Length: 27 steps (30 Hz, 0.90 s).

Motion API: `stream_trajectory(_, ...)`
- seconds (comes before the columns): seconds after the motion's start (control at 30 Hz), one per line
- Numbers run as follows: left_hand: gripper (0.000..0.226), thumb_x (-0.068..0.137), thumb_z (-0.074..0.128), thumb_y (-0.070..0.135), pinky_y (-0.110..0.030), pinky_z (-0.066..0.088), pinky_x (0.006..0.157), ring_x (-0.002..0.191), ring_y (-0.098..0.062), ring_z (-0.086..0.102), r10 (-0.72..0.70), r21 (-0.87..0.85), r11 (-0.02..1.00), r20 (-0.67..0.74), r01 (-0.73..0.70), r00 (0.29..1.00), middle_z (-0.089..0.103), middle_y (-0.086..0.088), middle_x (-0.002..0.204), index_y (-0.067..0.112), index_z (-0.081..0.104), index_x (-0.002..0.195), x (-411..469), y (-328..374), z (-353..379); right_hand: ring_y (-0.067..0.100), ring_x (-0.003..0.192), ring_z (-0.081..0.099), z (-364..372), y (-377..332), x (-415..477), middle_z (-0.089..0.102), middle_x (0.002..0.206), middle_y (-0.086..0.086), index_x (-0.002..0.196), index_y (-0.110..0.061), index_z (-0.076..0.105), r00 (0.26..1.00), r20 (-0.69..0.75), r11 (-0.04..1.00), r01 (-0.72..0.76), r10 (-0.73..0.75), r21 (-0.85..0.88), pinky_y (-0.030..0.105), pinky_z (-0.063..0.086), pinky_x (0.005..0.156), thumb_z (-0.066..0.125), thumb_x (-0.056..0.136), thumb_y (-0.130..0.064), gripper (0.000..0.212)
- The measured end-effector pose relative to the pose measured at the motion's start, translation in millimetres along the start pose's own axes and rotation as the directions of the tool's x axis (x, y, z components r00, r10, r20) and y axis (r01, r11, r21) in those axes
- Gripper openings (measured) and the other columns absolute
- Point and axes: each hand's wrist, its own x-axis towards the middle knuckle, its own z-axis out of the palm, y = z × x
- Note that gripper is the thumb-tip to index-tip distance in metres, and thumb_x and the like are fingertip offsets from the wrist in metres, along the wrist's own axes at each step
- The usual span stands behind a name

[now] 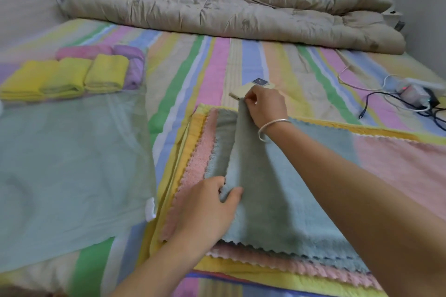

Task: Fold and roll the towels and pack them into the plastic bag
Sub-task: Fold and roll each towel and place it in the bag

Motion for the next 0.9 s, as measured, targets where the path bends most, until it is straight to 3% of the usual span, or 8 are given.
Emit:
stream_trajectory(0.13, 0.040, 0.088, 0.060, 0.038, -0.039, 0.039, 0.055, 0.059, -0.024, 0.055, -0.045, 0.019, 0.999, -0.009, 0.045, 0.999, 0.057, -0.012, 0.060, 0.003, 0.056, 0.070, -1.7, -20.4, -18.1, 0.032, 0.093, 0.060, 20.4, -25.1, 7.6, 0.068, 0.099, 0.011, 0.097, -0.013, 0.066, 0.995, 0.080, 0.998, 0.058, -0.058, 0.002, 0.032, 0.047, 0.073, 0.050, 0.092, -0.016, 0.017)
stream_trajectory(0.27, 0.033, 0.089, 0.059, 0.035, -0.027, 0.034, 0.050, 0.056, -0.012, 0.052, -0.096, 0.023, 0.995, -0.026, 0.096, 0.995, 0.053, 0.002, 0.054, 0.011, 0.055, 0.067, -6.2, -25.8, -22.5, 0.032, 0.095, 0.059, 34.3, -36.1, 14.0, 0.067, 0.101, 0.010, 0.097, -0.015, 0.066, 0.992, 0.111, 0.997, 0.061, -0.056, -0.043, 0.034, 0.048, 0.077, 0.049, 0.091, -0.017, 0.018)
stream_trajectory(0.37, 0.030, 0.090, 0.056, 0.036, -0.029, 0.038, 0.055, 0.063, -0.014, 0.056, -0.129, 0.083, 0.988, -0.048, 0.132, 0.991, 0.057, 0.001, 0.062, 0.012, 0.057, 0.072, -5.0, -26.4, -21.4, 0.030, 0.098, 0.059, 39.9, -34.2, 14.0, 0.067, 0.105, 0.007, 0.098, -0.018, 0.068, 0.988, 0.146, 0.995, 0.061, -0.048, -0.079, 0.033, 0.047, 0.079, 0.051, 0.092, -0.018, 0.018)
stream_trajectory(0.5, 0.022, 0.092, 0.055, 0.037, -0.033, 0.037, 0.066, 0.092, -0.023, 0.062, -0.086, 0.300, 0.947, -0.102, 0.113, 0.991, 0.065, 0.004, 0.094, 0.020, 0.055, 0.106, -8.4, -13.4, -23.7, 0.022, 0.100, 0.060, 23.5, -30.1, 1.1, 0.063, 0.115, 0.002, 0.114, -0.019, 0.065, 0.975, 0.174, 0.990, 0.126, -0.136, 0.067, 0.033, 0.046, 0.090, 0.055, 0.091, -0.016, 0.025)
stream_trajectory(0.6, 0.064, 0.077, 0.074, 0.026, -0.036, 0.046, 0.063, 0.095, -0.028, 0.063, 0.167, 0.627, 0.778, -0.160, -0.030, 0.973, 0.063, -0.007, 0.109, 0.013, 0.048, 0.133, -12.1, -7.3, -26.5, 0.016, 0.085, 0.062, -12.9, -11.2, -31.7, 0.061, 0.109, -0.002, 0.110, -0.020, 0.067, 0.967, 0.119, 0.967, 0.205, -0.224, 0.151, 0.031, 0.048, 0.084, 0.058, 0.088, -0.011, 0.025)
stream_trajectory(0.67, 0.076, 0.072, 0.075, 0.015, -0.043, 0.051, 0.090, 0.118, -0.034, 0.054, 0.379, 0.701, 0.685, -0.111, -0.198, 0.919, 0.051, -0.016, 0.133, 0.005, 0.043, 0.141, -13.1, -2.5, -21.0, 0.011, 0.077, 0.059, -42.4, 14.4, -63.6, 0.057, 0.098, -0.006, 0.101, -0.021, 0.069, 0.954, 0.110, 0.953, 0.259, -0.278, 0.159, 0.030, 0.049, 0.076, 0.060, 0.087, -0.008, 0.021)
stream_trajectory(0.77, 0.053, 0.082, 0.058, 0.021, -0.040, 0.037, 0.106, 0.124, -0.031, 0.052, 0.539, 0.595, 0.681, -0.011, -0.428, 0.842, 0.055, -0.013, 0.131, 0.008, 0.053, 0.133, -16.2, 14.8, -1.2, 0.010, 0.074, 0.058, -87.9, 58.1, -119.7, 0.056, 0.093, -0.008, 0.093, -0.024, 0.069, 0.956, 0.140, 0.964, 0.246, -0.258, 0.097, 0.033, 0.052, 0.072, 0.058, 0.085, -0.002, 0.026)
stream_trajectory(0.9, 0.037, 0.079, 0.043, 0.032, -0.036, 0.049, 0.088, 0.103, -0.022, 0.059, 0.631, 0.407, 0.656, 0.167, -0.636, 0.758, 0.061, -0.001, 0.111, 0.019, 0.064, 0.107, -35.0, 33.6, 36.7, 0.013, 0.072, 0.059, -137.5, 97.2, -194.7, 0.057, 0.088, -0.014, 0.085, -0.030, 0.066, 0.971, 0.128, 0.979, 0.194, -0.202, 0.068, 0.039, 0.052, 0.066, 0.053, 0.077, 0.000, 0.034)
